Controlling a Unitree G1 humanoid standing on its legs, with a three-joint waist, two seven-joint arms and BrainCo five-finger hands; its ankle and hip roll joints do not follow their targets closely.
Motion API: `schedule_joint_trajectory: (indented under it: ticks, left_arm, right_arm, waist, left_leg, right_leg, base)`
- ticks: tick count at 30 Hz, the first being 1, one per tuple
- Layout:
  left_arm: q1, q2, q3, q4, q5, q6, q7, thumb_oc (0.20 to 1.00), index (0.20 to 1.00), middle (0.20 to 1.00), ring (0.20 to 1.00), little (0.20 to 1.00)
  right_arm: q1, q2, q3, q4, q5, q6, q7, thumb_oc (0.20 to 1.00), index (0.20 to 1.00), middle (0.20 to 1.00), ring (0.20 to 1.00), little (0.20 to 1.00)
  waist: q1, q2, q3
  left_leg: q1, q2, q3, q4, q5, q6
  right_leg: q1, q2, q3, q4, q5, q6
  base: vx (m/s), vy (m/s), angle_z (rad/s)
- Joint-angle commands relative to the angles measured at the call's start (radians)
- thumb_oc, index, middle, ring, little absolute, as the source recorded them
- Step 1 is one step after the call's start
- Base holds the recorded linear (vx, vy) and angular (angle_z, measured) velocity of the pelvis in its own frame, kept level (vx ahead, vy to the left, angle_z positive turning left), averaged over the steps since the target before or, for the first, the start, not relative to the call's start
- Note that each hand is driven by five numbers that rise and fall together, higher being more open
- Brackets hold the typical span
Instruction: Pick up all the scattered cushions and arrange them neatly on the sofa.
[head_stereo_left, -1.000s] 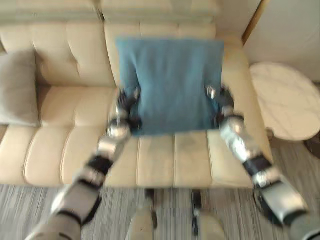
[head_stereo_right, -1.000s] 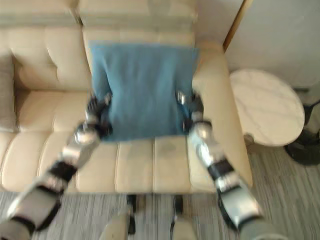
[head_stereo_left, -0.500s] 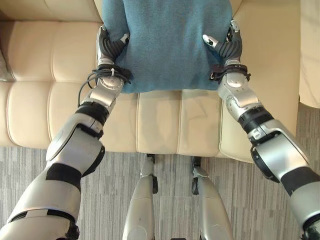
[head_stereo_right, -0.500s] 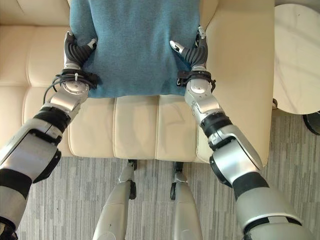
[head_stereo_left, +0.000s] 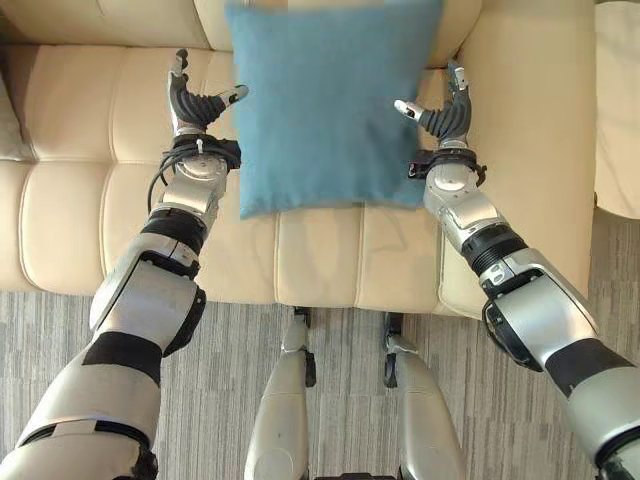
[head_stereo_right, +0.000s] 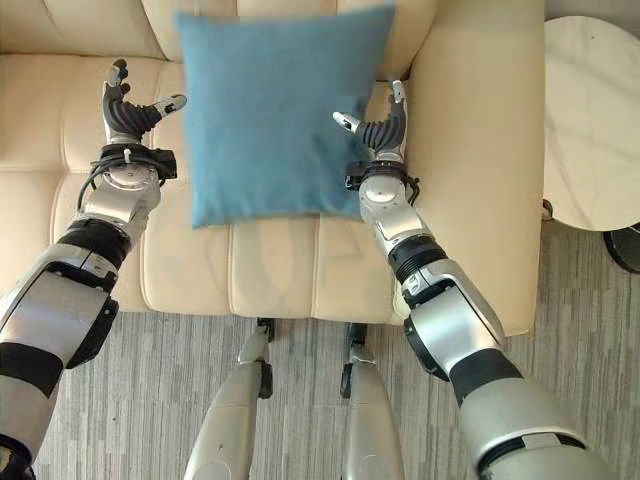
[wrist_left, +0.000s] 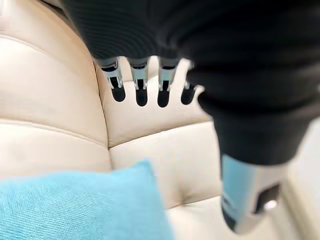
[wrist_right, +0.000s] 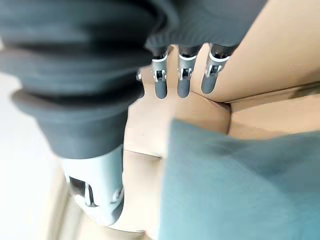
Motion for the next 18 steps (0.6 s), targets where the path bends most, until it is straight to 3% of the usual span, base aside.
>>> schedule_joint_trajectory:
  ticks: [1,2,4,6,13,15,16,18]
  left_arm:
    - [0.028,0.006,0.051,0.029,-0.140,-0.060,-0.057,1.000,1.000,1.000,1.000,1.000]
    - [0.126,-0.005,0.106,-0.002,-0.202,-0.055,-0.095,1.000,1.000,1.000,1.000,1.000]
    - [0.130,-0.005,0.108,-0.005,-0.201,-0.055,-0.094,1.000,1.000,1.000,1.000,1.000]
    - [0.283,-0.017,0.163,-0.062,-0.224,-0.047,-0.126,1.000,1.000,1.000,1.000,1.000]
    - [0.765,-0.104,0.260,-0.326,-0.152,-0.027,-0.206,1.000,1.000,1.000,1.000,1.000]
    - [0.838,-0.113,0.270,-0.377,-0.126,-0.020,-0.217,1.000,1.000,1.000,1.000,1.000]
    - [0.985,-0.123,0.288,-0.485,-0.083,-0.004,-0.254,1.000,1.000,1.000,1.000,1.000]
    - [1.086,-0.136,0.297,-0.546,-0.059,0.020,-0.294,1.000,1.000,1.000,1.000,1.000]
  right_arm:
    - [0.052,0.013,-0.048,-0.025,0.037,-0.058,0.030,1.000,1.000,1.000,1.000,1.000]
    - [0.130,0.003,-0.090,-0.056,0.060,-0.057,0.049,1.000,1.000,1.000,1.000,1.000]
    - [0.134,0.004,-0.088,-0.058,0.059,-0.056,0.049,1.000,1.000,1.000,1.000,1.000]
    - [0.264,-0.003,-0.145,-0.097,0.101,-0.053,0.080,1.000,1.000,1.000,1.000,1.000]
    - [0.695,0.003,-0.233,-0.261,0.140,0.002,0.251,1.000,1.000,1.000,1.000,1.000]
    - [0.754,-0.005,-0.240,-0.287,0.130,0.017,0.279,1.000,1.000,1.000,1.000,1.000]
    - [0.863,-0.032,-0.264,-0.327,0.089,0.056,0.332,1.000,1.000,1.000,1.000,1.000]
    - [0.936,-0.044,-0.278,-0.339,0.047,0.078,0.365,1.000,1.000,1.000,1.000,1.000]
  waist:
    - [0.011,-0.034,-0.054]
    - [0.011,-0.029,-0.069]
    - [0.011,-0.028,-0.070]
    - [0.013,-0.028,-0.097]
    - [0.003,-0.037,-0.193]
    - [0.003,-0.037,-0.212]
    - [0.000,-0.038,-0.236]
    - [-0.001,-0.037,-0.259]
  left_leg:
    - [0.044,-0.032,-0.026,0.119,-0.253,0.000]
    - [0.080,-0.033,-0.023,0.111,-0.257,0.002]
    - [0.083,-0.033,-0.024,0.109,-0.257,0.002]
    - [0.132,-0.032,-0.023,0.088,-0.258,0.004]
    - [0.274,-0.030,-0.010,0.019,-0.259,0.011]
    - [0.290,-0.032,-0.009,0.006,-0.255,0.014]
    - [0.327,-0.033,0.000,-0.012,-0.255,0.018]
    - [0.360,-0.035,0.005,-0.030,-0.256,0.022]
  right_leg:
    - [0.138,0.003,-0.012,-0.181,-0.039,-0.022]
    - [0.176,0.002,-0.021,-0.194,-0.037,-0.024]
    - [0.179,0.002,-0.021,-0.195,-0.036,-0.024]
    - [0.226,0.004,-0.034,-0.211,-0.036,-0.025]
    - [0.351,0.003,-0.053,-0.252,-0.029,-0.012]
    - [0.364,0.003,-0.056,-0.262,-0.023,-0.008]
    - [0.391,0.000,-0.056,-0.276,-0.015,0.000]
    - [0.415,-0.002,-0.057,-0.290,-0.011,0.008]
  base:
    - [0.06,0.041,-0.13]
    - [0.04,0.030,-0.07]
    - [0.04,0.014,-0.02]
    - [0.09,0.017,0.01]
    - [0.10,0.056,0.04]
    - [0.05,0.072,-0.04]
    - [0.03,0.099,-0.04]
    - [0.04,0.110,-0.05]
